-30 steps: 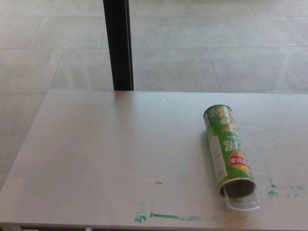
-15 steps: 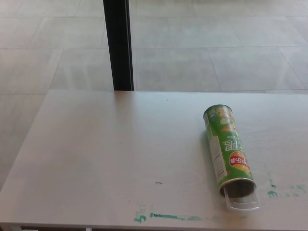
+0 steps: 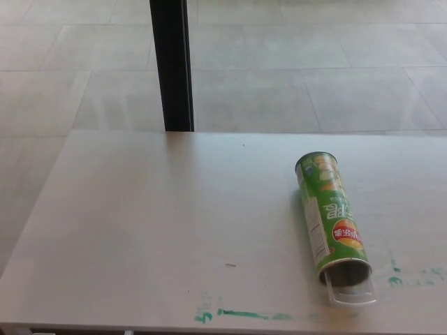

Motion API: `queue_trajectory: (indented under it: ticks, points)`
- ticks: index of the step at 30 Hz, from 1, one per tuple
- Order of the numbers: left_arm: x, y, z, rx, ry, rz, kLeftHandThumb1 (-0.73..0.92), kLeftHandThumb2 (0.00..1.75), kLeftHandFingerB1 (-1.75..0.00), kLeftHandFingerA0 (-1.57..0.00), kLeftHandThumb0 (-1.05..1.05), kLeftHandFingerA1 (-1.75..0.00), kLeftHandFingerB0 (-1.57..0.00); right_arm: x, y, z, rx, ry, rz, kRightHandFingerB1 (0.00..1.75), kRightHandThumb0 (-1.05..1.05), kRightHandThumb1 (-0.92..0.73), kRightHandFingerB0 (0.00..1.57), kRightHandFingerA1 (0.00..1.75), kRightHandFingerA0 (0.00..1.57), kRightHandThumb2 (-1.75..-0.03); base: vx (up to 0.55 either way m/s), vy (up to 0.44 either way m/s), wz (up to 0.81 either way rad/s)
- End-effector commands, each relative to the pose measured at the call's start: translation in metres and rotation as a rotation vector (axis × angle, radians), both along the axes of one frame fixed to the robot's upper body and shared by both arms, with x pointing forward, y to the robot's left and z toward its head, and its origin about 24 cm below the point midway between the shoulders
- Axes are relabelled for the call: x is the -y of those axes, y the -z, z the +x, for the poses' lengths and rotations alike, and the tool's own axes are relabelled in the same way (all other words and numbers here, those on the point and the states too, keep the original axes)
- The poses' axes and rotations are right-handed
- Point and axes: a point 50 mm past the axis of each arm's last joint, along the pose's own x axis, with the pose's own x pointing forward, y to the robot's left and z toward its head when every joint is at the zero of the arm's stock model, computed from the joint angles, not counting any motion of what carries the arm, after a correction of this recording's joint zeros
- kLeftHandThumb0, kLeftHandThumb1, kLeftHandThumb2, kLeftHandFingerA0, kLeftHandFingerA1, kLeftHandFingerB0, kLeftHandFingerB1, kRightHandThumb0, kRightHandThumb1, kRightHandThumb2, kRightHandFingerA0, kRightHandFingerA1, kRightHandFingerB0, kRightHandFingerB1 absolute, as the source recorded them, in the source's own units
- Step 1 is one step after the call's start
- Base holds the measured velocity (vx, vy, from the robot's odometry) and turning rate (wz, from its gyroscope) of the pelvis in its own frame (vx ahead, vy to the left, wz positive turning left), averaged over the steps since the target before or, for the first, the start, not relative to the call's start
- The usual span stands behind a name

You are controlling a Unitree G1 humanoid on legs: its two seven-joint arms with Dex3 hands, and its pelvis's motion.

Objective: Use the finger on the right hand of the robot to pull out the chips tray kept inside a container in the middle of the desk

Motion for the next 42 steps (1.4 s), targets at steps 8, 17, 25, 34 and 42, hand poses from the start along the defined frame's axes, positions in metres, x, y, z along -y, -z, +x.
queue_trajectory:
  ticks: [8, 17, 25, 34, 42]
  points:
    - [-0.004, -0.002, 0.000, 0.011, 0.019, 0.011, 0.70, 0.58, -0.47, -0.53, -0.48, -0.58, -0.49, 0.003, -0.002, -0.004, 0.004, 0.016, -0.020, 0.37, -0.57, -0.73, 0.33, 0.61, 0.55, -0.62, 0.00, 0.000, 0.00]
    - [-0.005, -0.001, 0.000, -0.003, -0.001, -0.002, 0.70, 0.58, -0.47, -0.54, -0.47, -0.56, -0.50, 0.005, -0.002, -0.007, 0.031, 0.069, -0.004, 0.51, -0.62, -0.57, 0.31, 0.68, 0.52, -0.91, 0.00, 0.000, 0.00]
    - [-0.005, -0.002, -0.001, -0.005, 0.002, 0.000, 0.69, 0.60, -0.48, -0.53, -0.43, -0.57, -0.50, 0.003, -0.003, -0.004, 0.021, 0.027, -0.021, 0.50, -0.61, -0.58, 0.28, 0.65, 0.51, -0.91, 0.00, 0.000, 0.00]
    - [-0.006, -0.001, -0.001, -0.009, 0.012, 0.009, 0.69, 0.60, -0.47, -0.52, -0.45, -0.56, -0.48, 0.004, -0.004, -0.004, -0.009, -0.004, -0.029, 0.35, -0.58, -0.73, 0.32, 0.54, 0.53, -0.62, 0.00, 0.000, 0.00]
    - [-0.005, -0.004, 0.002, 0.000, 0.020, 0.014, 0.68, 0.59, -0.49, -0.55, -0.46, -0.60, -0.52, 0.002, -0.002, -0.005, 0.004, -0.012, -0.011, 0.35, -0.61, -0.72, 0.30, 0.54, 0.53, -0.61, 0.00, 0.000, 0.00]
